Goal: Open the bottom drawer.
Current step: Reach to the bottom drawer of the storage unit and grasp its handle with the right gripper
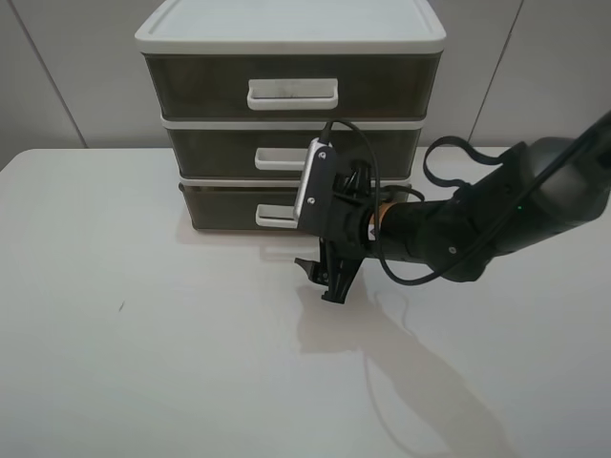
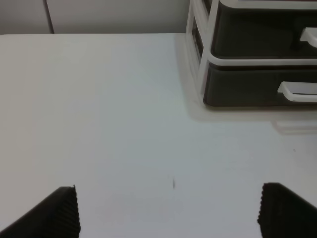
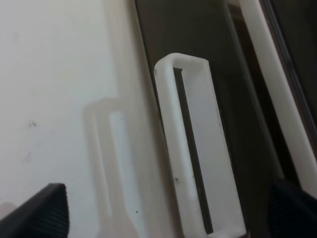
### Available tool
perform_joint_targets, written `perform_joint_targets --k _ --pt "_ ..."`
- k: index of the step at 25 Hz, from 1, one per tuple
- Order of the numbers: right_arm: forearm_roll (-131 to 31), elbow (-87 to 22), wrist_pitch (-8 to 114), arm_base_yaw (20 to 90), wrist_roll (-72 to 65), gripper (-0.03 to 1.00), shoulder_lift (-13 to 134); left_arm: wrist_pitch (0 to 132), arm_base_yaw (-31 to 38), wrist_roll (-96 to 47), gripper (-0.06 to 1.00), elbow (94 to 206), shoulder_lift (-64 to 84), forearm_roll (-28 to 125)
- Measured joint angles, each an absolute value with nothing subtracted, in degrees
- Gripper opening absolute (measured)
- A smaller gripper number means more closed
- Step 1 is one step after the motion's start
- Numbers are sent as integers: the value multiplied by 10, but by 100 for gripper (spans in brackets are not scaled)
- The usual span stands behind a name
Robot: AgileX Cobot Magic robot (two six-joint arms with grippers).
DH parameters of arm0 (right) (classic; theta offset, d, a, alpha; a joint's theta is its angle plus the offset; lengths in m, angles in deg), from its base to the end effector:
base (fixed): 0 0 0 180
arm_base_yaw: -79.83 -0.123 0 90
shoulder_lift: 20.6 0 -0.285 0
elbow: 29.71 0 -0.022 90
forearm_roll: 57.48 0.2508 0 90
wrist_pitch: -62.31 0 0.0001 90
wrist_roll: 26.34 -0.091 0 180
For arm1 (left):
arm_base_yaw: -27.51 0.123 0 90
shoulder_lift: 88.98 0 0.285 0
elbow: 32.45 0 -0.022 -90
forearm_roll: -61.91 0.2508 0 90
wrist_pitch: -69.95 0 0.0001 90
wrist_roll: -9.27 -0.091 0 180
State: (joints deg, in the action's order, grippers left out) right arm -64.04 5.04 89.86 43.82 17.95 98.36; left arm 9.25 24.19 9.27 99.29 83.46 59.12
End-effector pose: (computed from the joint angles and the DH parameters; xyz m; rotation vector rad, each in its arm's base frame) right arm 0.2738 0.2049 0.1034 -1.5267 1.5905 -0.0791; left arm -0.0063 -0.0035 0.2789 0.0614 2.0331 -0.0946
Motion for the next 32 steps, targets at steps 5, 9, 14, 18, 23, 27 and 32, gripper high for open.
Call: perform_joint_targets --k 5,9,14,18,23,27,32 --pt "-631 51 916 424 191 79 1015 93 242 93 74 993 835 591" --pt "-616 52 942 420 194 79 1035 93 242 93 74 993 835 591" --pt "-601 52 961 420 216 79 1049 93 242 93 74 993 835 591" --pt "-598 48 964 420 221 79 1054 93 242 93 74 993 835 591" --pt "-598 36 963 420 221 79 1062 93 242 93 74 993 835 591" --pt "-598 36 962 420 221 75 1065 93 242 93 74 993 835 591" --pt "-594 34 977 420 222 48 1065 93 242 93 74 993 835 591"
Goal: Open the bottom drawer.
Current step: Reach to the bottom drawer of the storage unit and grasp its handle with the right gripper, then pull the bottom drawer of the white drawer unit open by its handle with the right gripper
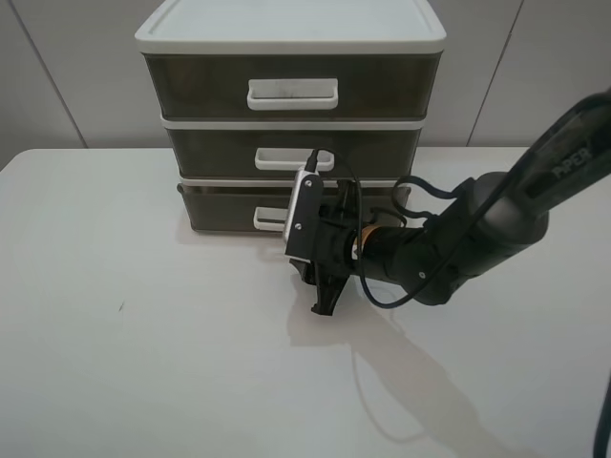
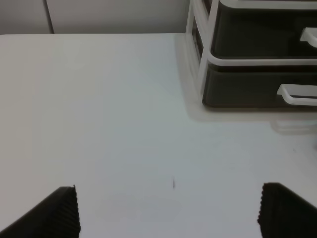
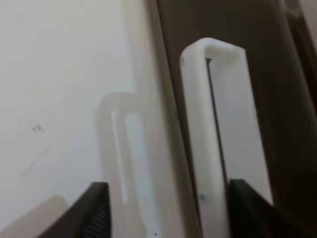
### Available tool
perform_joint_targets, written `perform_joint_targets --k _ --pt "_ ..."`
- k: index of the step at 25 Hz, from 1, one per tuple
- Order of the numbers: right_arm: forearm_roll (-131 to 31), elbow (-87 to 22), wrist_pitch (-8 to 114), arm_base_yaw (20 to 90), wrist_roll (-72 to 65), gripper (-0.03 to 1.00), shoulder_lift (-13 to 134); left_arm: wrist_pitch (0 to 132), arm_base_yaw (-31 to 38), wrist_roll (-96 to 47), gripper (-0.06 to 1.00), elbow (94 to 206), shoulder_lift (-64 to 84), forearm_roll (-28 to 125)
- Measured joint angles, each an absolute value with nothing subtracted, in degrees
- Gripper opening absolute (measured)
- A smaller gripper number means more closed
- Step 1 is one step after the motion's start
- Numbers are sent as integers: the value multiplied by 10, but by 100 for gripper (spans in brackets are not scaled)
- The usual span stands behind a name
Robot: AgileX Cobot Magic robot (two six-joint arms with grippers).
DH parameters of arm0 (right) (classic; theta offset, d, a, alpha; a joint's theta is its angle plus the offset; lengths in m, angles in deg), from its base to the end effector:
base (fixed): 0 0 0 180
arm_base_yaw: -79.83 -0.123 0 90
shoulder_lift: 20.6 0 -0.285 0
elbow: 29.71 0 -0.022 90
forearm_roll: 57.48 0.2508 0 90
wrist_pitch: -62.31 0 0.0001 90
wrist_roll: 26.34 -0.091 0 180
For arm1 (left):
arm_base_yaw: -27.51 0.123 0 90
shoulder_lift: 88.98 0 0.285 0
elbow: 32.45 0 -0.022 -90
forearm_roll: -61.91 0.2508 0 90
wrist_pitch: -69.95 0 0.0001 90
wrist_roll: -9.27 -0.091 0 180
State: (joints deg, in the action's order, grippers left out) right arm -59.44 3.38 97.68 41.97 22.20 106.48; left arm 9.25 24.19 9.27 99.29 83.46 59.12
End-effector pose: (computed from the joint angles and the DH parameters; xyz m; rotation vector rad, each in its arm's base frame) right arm 0.2770 0.2176 0.0699 -1.5225 1.5604 -0.1004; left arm -0.0063 -0.0035 0.2789 0.0614 2.0331 -0.0946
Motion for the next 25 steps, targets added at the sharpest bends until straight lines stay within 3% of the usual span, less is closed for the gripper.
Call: perform_joint_targets --k 5,17,25 --pt "-586 31 991 422 227 12 1063 93 242 93 74 993 835 591" --pt "-611 38 956 420 232 11 1041 93 242 93 74 993 835 591" --pt "-617 89 929 382 222 10 995 93 242 93 74 993 835 591"
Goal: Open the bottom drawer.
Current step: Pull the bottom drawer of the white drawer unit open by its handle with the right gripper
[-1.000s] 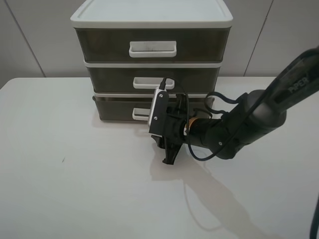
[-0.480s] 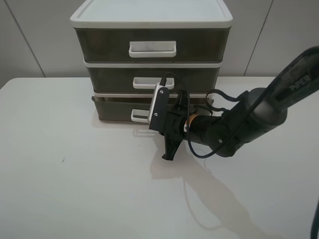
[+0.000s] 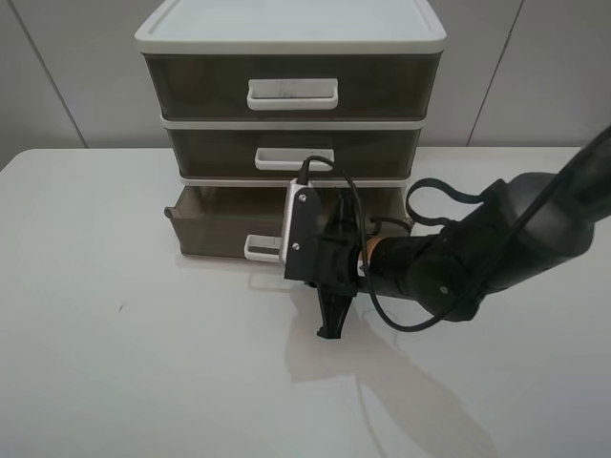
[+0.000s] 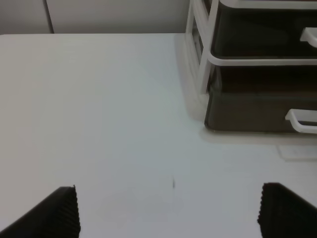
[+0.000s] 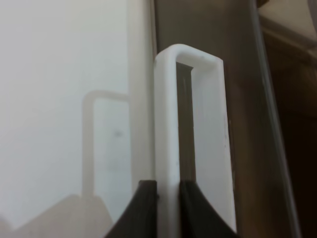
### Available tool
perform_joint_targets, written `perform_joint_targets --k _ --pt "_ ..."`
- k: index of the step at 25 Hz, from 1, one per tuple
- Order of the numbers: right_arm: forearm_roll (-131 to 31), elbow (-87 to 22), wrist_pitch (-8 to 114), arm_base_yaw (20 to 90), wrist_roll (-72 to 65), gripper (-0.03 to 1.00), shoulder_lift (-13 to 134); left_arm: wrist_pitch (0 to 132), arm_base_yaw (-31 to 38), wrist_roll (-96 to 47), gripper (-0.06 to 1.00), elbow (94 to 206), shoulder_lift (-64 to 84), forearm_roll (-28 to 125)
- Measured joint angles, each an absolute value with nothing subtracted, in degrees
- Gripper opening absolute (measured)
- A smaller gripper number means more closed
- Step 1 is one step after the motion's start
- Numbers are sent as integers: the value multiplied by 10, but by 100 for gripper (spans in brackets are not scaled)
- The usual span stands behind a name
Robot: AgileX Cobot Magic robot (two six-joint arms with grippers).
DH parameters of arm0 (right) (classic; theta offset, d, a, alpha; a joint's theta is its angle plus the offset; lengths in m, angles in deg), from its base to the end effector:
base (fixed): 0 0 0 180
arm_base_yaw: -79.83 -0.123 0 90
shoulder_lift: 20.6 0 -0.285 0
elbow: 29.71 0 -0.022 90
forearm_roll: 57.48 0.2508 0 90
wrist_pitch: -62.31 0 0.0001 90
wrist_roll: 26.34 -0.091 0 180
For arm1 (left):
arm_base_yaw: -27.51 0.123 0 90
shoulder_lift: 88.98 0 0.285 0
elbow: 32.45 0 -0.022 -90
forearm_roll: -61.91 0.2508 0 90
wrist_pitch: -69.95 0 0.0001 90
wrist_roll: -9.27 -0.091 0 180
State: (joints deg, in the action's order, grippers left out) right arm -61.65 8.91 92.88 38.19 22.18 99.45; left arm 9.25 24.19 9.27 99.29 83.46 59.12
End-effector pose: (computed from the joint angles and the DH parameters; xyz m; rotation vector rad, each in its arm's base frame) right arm 0.2413 0.2190 0.0878 -1.6464 1.5144 -0.0580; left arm -0.0063 -0.0035 0.2789 0.0614 2.0331 -0.0946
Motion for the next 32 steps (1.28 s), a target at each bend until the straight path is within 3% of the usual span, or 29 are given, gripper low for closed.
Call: perform_joint_targets --k 32 --pt "-580 144 866 306 213 10 941 93 242 93 74 993 835 591"
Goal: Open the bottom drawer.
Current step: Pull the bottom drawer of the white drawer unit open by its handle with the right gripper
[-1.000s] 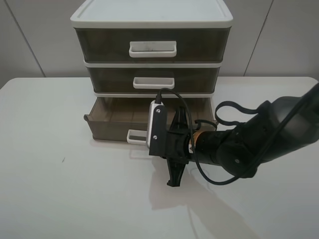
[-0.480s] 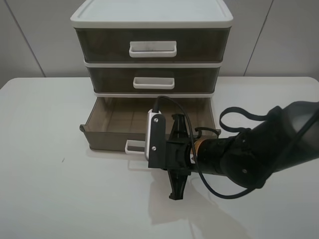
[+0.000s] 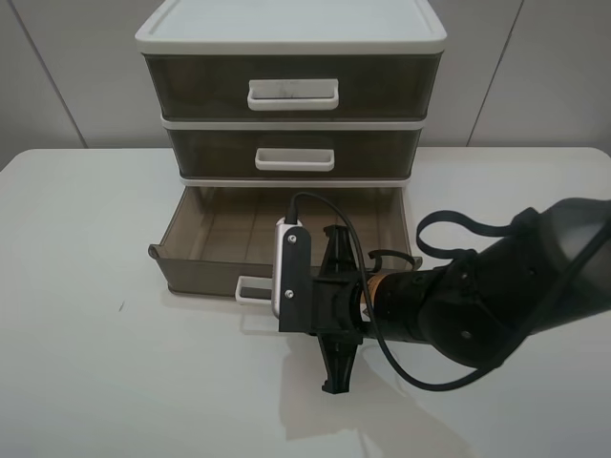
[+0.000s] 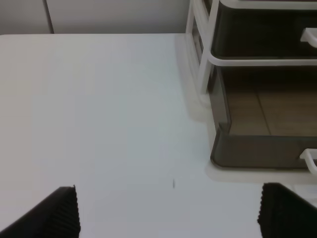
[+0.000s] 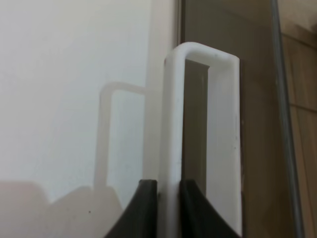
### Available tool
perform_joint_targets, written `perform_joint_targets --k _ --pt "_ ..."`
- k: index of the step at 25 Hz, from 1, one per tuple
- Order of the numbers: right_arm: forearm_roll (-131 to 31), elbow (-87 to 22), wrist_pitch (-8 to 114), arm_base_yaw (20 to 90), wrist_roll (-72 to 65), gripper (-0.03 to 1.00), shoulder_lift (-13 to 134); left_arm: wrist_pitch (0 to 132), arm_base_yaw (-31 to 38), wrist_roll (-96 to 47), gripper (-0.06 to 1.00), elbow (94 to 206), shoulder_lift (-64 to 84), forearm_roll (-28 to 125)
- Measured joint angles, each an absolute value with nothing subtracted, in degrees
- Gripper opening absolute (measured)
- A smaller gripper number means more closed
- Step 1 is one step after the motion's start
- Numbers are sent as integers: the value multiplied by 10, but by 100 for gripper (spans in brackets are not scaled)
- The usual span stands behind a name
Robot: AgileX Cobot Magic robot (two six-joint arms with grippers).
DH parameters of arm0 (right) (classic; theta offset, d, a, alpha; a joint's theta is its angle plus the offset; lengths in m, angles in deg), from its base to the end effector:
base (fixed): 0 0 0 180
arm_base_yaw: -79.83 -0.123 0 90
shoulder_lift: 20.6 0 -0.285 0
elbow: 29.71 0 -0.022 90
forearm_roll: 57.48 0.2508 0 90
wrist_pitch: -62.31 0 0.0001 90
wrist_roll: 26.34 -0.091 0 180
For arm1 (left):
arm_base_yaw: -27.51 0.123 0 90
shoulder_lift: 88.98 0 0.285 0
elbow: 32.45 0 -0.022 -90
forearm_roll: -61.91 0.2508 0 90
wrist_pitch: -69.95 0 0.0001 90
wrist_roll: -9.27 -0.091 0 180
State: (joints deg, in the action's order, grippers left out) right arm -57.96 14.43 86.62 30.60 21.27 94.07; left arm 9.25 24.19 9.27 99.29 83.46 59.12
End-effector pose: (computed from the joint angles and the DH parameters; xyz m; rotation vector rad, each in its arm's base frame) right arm 0.1924 0.2236 0.0922 -1.7631 1.5500 0.0142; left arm -0.0063 -0.0035 0.2789 0.0614 2.0331 -0.0946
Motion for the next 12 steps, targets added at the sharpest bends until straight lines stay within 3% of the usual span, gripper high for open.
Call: perform_joint_targets --k 4,9,12 --pt "-584 144 862 306 217 17 941 93 242 93 74 993 835 591" --pt "-593 144 846 302 220 44 941 93 242 93 74 993 835 591" --pt "-598 144 834 302 221 53 940 93 242 93 74 993 835 591"
